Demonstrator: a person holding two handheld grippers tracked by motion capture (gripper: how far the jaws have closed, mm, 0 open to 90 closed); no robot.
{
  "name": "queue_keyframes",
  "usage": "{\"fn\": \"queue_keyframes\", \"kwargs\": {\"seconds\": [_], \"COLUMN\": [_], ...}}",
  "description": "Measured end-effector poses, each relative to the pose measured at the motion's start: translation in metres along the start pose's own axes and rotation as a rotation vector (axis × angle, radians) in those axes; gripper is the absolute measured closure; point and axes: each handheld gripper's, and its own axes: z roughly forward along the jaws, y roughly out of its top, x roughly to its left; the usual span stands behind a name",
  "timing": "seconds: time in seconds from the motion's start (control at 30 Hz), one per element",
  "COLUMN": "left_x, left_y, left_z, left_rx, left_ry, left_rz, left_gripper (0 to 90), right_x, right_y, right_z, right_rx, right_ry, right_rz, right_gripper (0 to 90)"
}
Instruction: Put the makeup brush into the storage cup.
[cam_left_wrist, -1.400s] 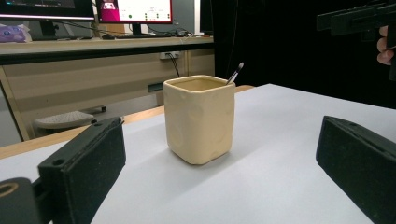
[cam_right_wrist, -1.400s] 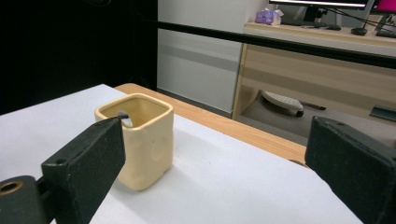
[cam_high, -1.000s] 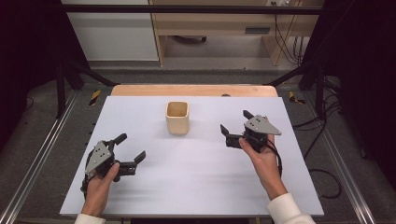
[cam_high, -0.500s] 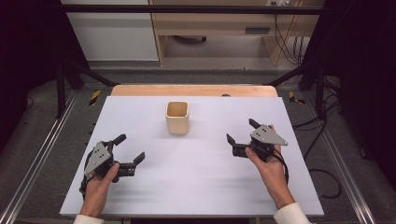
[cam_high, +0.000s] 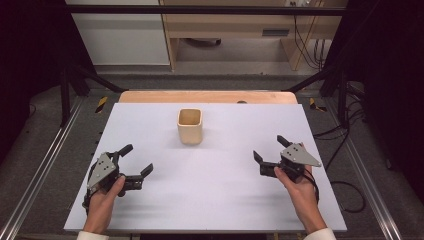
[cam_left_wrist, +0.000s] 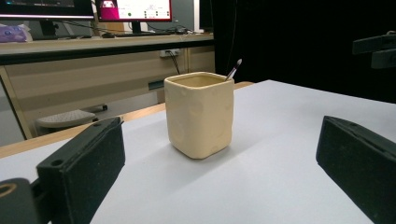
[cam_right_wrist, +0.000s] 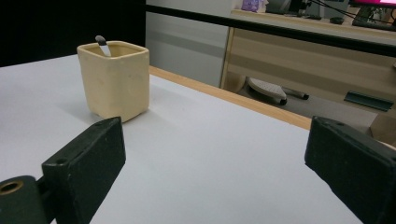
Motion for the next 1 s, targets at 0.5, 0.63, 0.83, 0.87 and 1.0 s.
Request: {"fn": "queue_keyframes", "kwargs": {"seconds": [0.5, 0.63, 0.83, 0.87, 1.0], "left_x": [0.001, 0.002, 0.001, 0.001, 0.0], "left_y": [0.0, -0.001, -0.001, -0.001, -0.001], "left_z": [-0.007, -0.008, -0.009, -0.01, -0.01], "left_rx": [0.002, 0.002, 0.001, 0.001, 0.006], "left_ry": [0.002, 0.003, -0.002, -0.002, -0.005], "left_rz": [0.005, 0.002, -0.002, -0.002, 0.003], "left_gripper": [0.8, 0.8, 0.7, 0.8, 0.8], "right_x": [-0.01, -0.011, -0.012, -0.012, -0.011], "right_y": [-0.018, -0.021, -0.027, -0.028, -0.032], "right_z": [-0.021, -0.025, -0.03, -0.031, -0.033], "right_rx": [-0.018, -0.025, -0.029, -0.03, -0.038], "right_ry": [-0.007, -0.006, -0.002, -0.002, 0.001], "right_rz": [0.0, -0.012, -0.008, -0.009, 0.004], "right_gripper": [3.3, 3.1, 3.0, 2.9, 2.8]}}
